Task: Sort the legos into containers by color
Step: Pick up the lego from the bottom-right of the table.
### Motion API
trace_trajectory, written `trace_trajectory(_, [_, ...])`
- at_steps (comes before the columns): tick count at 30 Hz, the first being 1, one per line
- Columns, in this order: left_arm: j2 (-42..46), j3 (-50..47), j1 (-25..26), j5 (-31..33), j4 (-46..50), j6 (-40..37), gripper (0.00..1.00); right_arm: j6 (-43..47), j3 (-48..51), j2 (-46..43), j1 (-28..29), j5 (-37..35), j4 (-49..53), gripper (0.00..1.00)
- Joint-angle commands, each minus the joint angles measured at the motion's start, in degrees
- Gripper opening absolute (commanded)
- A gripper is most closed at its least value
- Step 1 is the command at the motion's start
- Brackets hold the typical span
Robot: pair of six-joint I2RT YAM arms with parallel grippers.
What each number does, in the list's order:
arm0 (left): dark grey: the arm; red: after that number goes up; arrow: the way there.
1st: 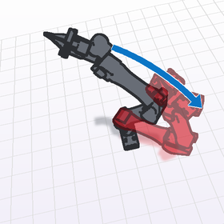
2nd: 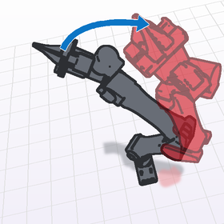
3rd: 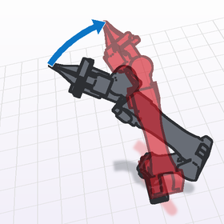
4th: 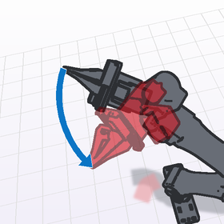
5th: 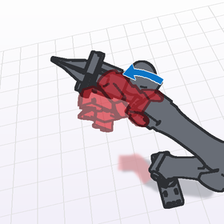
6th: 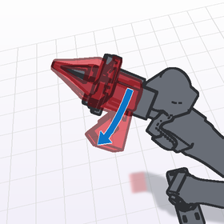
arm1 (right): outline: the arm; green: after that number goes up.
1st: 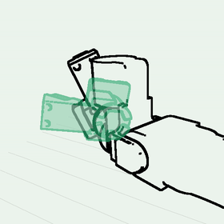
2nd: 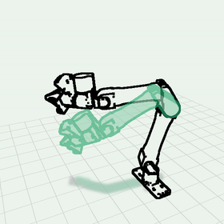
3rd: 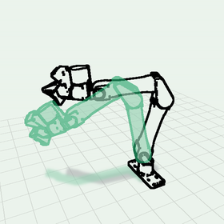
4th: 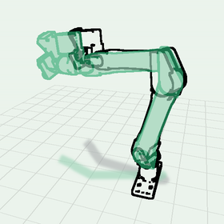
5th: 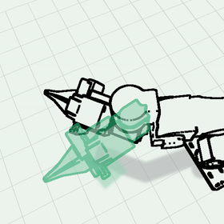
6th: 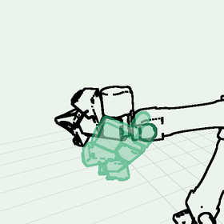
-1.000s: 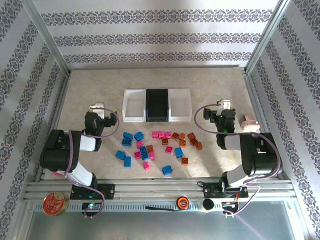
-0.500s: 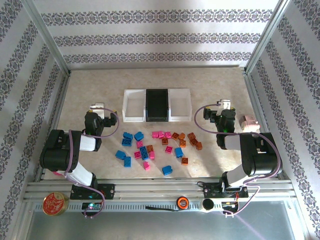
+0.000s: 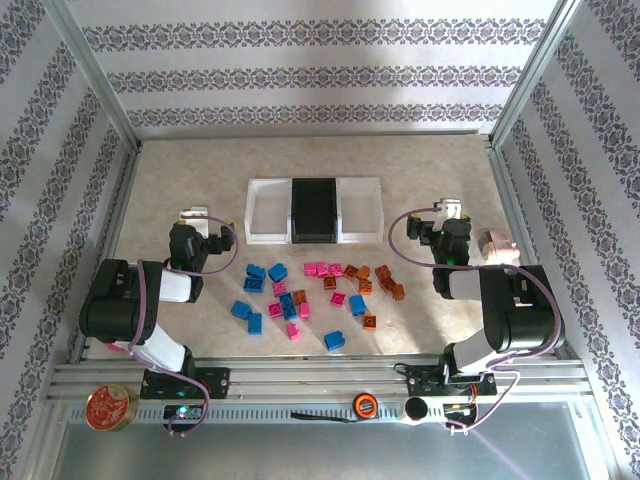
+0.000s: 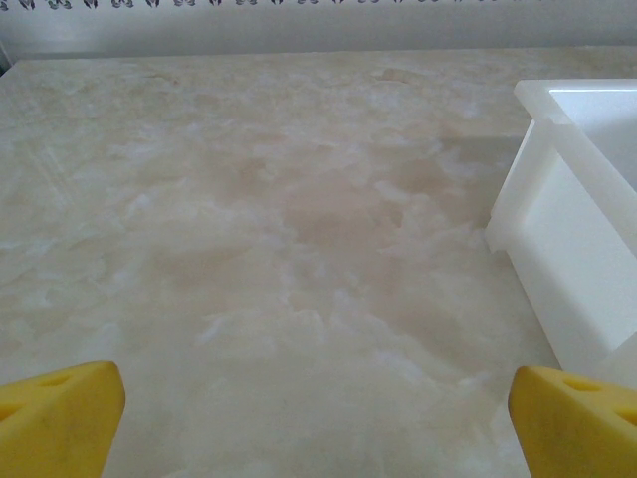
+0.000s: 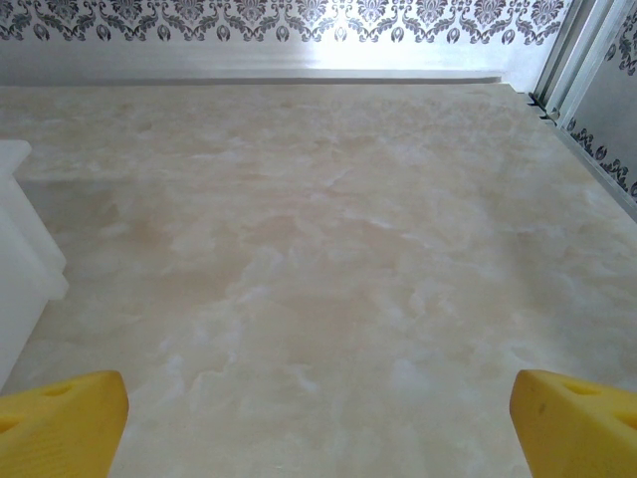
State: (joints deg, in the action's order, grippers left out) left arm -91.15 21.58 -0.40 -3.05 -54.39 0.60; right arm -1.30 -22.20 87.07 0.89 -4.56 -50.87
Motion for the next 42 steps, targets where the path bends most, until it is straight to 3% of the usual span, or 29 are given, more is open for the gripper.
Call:
trace_trajectory(1, [-0.11, 0.92, -0.56, -1.34, 0.56, -0.6, 0.99, -0.83, 0.62, 0.08, 0.17, 1.01, -2.38, 0.98])
trace_trajectory(11, [0.27, 0.47, -0.59, -0.49, -0.2, -0.34, 0.99, -1.2, 0.37, 0.11, -0.01, 1.01, -2.32, 0.98])
trace_trajectory(15, [9.74, -1.64, -0.56, 2.08, 3.96, 0.45, 0.99, -0.93, -2.21, -5.41, 0.19, 0.59, 6.86, 0.98])
trace_trajectory(20, [19.46, -0.6, -0.32, 6.56, 12.23, 5.19, 0.99, -4.53, -3.81, -12.81, 1.75, -9.02, 17.46, 0.98])
trace_trajectory(25, [24.63, -0.49, -0.4, 8.77, 9.45, 17.76, 0.99, -14.83, -7.53, -18.22, 2.8, -21.56, 30.71, 0.98])
trace_trajectory(28, [26.84, -0.49, -0.6, 11.13, 10.96, 28.01, 0.99, -34.11, -6.63, -21.18, 1.07, -22.43, 39.03, 0.98])
trace_trajectory(29, [27.86, -0.57, -0.56, 11.62, 13.42, 32.31, 0.99, -39.48, -6.01, -22.32, -0.3, -20.22, 41.25, 0.98])
trace_trajectory(31, [29.46, -1.43, -0.82, 11.12, 14.82, 37.66, 0.99, -40.93, -3.76, -22.84, -4.93, -6.3, 36.86, 0.98])
trace_trajectory(35, [29.63, -1.47, -2.03, 4.59, 14.09, 41.68, 0.99, -42.73, -5.18, -22.33, -6.2, 1.33, 38.82, 0.98])
trace_trajectory(38, [29.14, -2.74, -2.41, 0.87, 9.15, 43.62, 0.99, -40.7, -5.89, -24.12, -5.61, 11.75, 42.06, 0.98])
trace_trajectory(42, [28.97, -5.38, -2.59, -3.77, 1.59, 51.45, 0.99, -37.19, -7.34, -28.17, -0.04, 11.17, 56.88, 0.98])
